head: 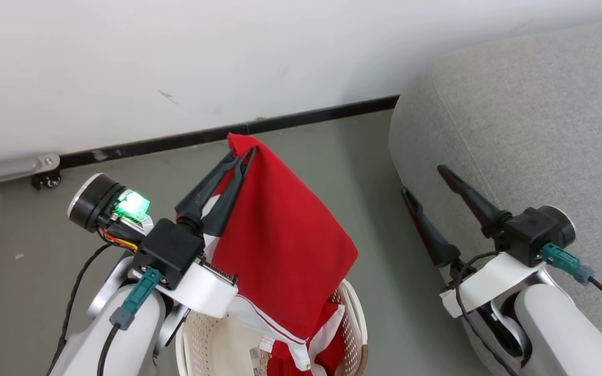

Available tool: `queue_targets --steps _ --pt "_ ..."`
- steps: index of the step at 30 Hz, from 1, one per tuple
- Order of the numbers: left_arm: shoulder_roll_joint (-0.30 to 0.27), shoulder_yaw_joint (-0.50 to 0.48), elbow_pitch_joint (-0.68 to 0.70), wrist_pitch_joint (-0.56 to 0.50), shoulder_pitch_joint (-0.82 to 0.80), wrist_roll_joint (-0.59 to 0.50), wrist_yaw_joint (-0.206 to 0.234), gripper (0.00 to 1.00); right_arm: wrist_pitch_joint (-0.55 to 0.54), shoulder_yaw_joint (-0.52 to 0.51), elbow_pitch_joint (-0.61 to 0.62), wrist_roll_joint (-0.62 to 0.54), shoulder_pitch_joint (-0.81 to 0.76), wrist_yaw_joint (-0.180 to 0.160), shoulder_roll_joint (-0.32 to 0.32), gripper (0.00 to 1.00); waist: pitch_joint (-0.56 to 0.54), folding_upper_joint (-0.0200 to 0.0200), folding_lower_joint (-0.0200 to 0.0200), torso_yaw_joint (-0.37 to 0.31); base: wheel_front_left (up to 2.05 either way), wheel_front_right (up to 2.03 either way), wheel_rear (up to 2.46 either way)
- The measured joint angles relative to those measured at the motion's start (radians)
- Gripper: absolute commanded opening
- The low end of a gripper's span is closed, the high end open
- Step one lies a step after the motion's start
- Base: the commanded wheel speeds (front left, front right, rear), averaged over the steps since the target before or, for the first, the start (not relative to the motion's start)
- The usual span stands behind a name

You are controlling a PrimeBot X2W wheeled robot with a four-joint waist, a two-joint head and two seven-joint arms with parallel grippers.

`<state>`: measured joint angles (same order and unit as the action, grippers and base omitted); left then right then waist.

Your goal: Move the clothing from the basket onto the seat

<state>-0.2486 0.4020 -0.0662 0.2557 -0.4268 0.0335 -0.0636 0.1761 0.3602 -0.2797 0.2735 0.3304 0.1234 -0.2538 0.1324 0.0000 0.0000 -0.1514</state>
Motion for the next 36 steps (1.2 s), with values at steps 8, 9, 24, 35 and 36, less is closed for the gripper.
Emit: queue_targets --steps 8,9,24,35,36 --pt "-0.017 0.044 -0.02 0.0 0.0 0.004 -0.029 0.0 -0.064 0.126 0.016 0.079 0.015 0.0 -0.073 1.0 -0.052 0.0 0.0 0.009 0.0 0.0 0.0" --pt "-0.021 0.049 -0.022 0.0 0.0 0.007 -0.035 0.0 -0.072 0.141 0.019 0.091 0.019 0.0 -0.082 1.0 -0.058 0.0001 0.0 0.01 0.0 0.0 0.0" --pt "-0.047 0.143 -0.021 0.0 -0.027 0.026 -0.06 0.0 -0.198 0.346 0.075 0.241 0.035 0.0 -0.227 1.0 -0.133 0.0 0.0 0.022 0.0 0.0 0.0" --pt "-0.041 0.208 0.015 0.0 -0.073 0.054 -0.061 0.0 -0.295 0.539 0.148 0.318 0.164 0.0 -0.351 1.0 -0.156 0.0 0.0 0.034 0.0 0.0 0.0" --pt "-0.04 0.214 0.017 0.0 -0.075 0.054 -0.061 0.0 -0.302 0.555 0.156 0.326 0.177 0.0 -0.36 1.0 -0.156 0.0 0.0 0.036 0.0 0.0 0.0"
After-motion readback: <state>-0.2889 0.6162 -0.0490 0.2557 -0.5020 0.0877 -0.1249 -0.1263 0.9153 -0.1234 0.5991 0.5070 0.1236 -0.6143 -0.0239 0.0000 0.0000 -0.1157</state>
